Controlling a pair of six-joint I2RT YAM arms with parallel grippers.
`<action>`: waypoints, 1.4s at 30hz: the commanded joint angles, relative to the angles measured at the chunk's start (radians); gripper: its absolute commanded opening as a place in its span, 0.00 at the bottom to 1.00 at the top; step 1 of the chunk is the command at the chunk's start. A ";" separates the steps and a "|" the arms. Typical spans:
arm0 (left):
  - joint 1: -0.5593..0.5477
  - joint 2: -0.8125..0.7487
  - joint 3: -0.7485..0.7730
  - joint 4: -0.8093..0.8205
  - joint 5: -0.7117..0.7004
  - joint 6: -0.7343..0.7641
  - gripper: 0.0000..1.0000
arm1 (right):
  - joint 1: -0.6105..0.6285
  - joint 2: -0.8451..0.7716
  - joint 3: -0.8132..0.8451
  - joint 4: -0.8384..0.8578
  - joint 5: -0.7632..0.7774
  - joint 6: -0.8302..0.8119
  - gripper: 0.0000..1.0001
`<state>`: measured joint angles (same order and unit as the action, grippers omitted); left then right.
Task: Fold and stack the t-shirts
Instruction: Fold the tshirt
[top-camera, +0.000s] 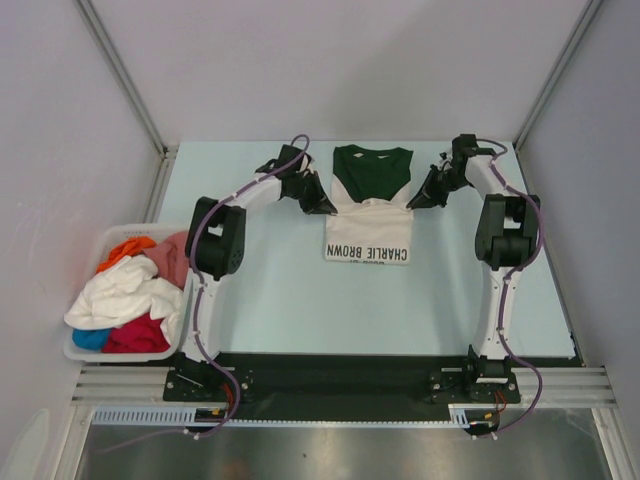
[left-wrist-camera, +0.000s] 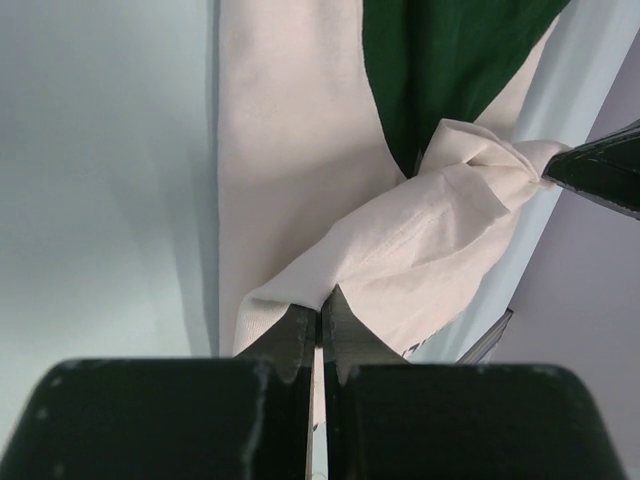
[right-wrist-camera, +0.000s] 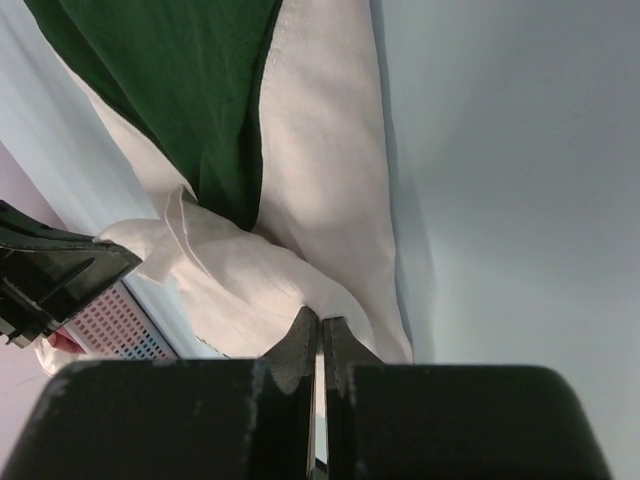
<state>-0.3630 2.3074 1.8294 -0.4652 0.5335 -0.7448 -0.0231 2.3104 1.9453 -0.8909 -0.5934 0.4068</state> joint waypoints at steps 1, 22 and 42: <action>0.013 0.010 0.042 0.017 -0.004 -0.030 0.00 | -0.011 0.024 0.053 -0.005 -0.020 -0.010 0.00; -0.005 -0.229 0.048 -0.132 -0.202 0.139 0.56 | 0.006 -0.201 -0.020 -0.094 0.195 -0.054 0.57; -0.108 -0.026 -0.004 0.102 -0.027 0.050 0.40 | 0.178 -0.134 -0.190 0.219 0.167 0.046 0.17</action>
<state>-0.4801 2.2898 1.7901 -0.4271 0.4858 -0.6842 0.1593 2.1822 1.7340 -0.7147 -0.4500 0.4450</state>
